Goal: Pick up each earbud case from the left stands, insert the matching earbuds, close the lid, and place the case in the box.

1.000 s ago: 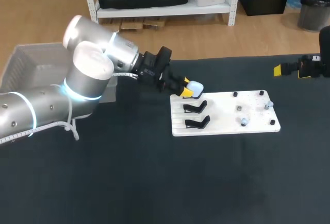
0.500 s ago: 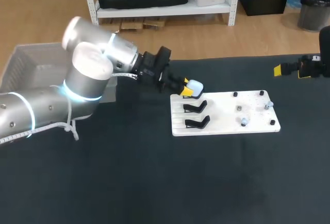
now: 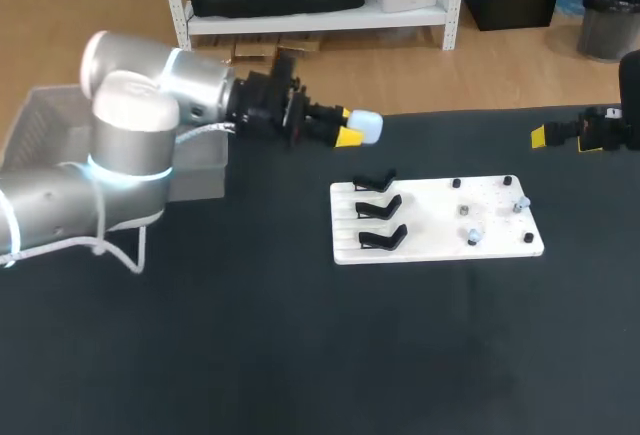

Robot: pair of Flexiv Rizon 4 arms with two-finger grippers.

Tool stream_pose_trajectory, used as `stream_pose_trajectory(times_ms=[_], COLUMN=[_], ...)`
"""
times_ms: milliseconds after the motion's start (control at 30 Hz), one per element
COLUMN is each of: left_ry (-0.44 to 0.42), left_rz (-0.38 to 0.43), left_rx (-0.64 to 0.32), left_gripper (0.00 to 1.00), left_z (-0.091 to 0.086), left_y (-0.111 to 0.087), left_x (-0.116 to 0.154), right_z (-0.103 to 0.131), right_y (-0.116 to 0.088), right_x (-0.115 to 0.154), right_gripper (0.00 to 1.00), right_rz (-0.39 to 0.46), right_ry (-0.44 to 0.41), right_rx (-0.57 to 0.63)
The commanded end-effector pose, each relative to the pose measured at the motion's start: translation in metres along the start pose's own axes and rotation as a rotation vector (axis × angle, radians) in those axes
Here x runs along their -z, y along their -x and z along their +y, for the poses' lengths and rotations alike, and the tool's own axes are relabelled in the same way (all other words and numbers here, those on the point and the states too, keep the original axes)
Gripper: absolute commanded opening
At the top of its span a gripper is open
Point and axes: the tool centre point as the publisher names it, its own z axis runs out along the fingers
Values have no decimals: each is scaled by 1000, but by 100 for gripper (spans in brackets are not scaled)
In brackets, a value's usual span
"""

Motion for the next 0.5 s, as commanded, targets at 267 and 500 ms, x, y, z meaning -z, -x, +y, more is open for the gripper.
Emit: stream_pose_trajectory(times_ms=[267,500], left_ry=[170,170], left_rz=[-18,-18], left_rx=[-17,-17], left_gripper=[0,0], left_z=[-48,-48], left_y=[15,15], left_x=[10,10], right_z=[0,0], right_y=[0,0], right_x=[0,0], right_gripper=[100,100], right_rz=[1,1], right_ry=[-1,-1], right_rx=[0,0])
